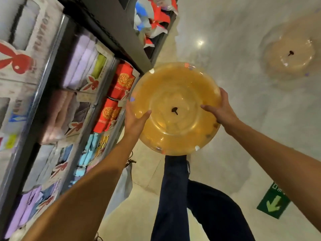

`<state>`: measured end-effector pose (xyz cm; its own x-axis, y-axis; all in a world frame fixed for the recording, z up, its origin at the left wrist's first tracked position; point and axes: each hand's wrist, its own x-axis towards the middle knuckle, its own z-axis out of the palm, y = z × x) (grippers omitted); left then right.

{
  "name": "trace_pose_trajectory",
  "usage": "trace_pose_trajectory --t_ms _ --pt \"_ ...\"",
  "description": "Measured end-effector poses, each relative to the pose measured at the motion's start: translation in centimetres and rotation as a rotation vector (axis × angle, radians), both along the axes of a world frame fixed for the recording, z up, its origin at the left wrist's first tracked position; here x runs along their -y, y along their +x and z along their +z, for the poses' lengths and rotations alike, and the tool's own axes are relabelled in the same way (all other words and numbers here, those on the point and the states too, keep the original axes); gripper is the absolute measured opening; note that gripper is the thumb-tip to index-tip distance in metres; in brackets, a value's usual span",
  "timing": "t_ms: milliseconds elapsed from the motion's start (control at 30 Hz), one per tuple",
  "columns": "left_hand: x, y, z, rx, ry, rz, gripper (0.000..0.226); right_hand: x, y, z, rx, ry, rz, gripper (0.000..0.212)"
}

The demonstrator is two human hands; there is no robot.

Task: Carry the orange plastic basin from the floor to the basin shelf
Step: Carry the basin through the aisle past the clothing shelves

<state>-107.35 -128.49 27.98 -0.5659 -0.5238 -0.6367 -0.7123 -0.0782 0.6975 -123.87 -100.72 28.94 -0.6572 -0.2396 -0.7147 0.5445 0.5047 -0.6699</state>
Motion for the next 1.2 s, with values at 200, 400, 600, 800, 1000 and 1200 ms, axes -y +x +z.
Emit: trace_pose_trajectory --t_ms 200,400,600,800,1000,1200 --pt "1.4 -5.9 -7.8 0.013 0.017 0.024 0.096 1.4 -5.8 -7.6 0.05 0.024 0.006 0.092" --pt "2.8 -8.9 -14.5 0.03 0.03 0.067 0.096 3.3 -9.5 -14.8 0.071 0.035 0.078 0.092" --pt "3.8 -9.1 -20.6 0.027 0.083 0.049 0.096 4.6 -10.4 -22.1 0.115 0.042 0.118 0.096" --pt "4.6 -8.9 -25.6 0.095 0.102 0.093 0.104 4.9 -10.2 -27.2 0.169 0.06 0.102 0.11" --pt "4.8 -8.6 -28.9 0.167 0.105 0.164 0.094 4.9 -9.9 -30.8 0.23 0.028 0.036 0.106" --pt "5.4 -9.1 -30.1 0.253 0.109 0.183 0.075 4.5 -10.2 -31.9 0.23 0.049 0.051 0.097"
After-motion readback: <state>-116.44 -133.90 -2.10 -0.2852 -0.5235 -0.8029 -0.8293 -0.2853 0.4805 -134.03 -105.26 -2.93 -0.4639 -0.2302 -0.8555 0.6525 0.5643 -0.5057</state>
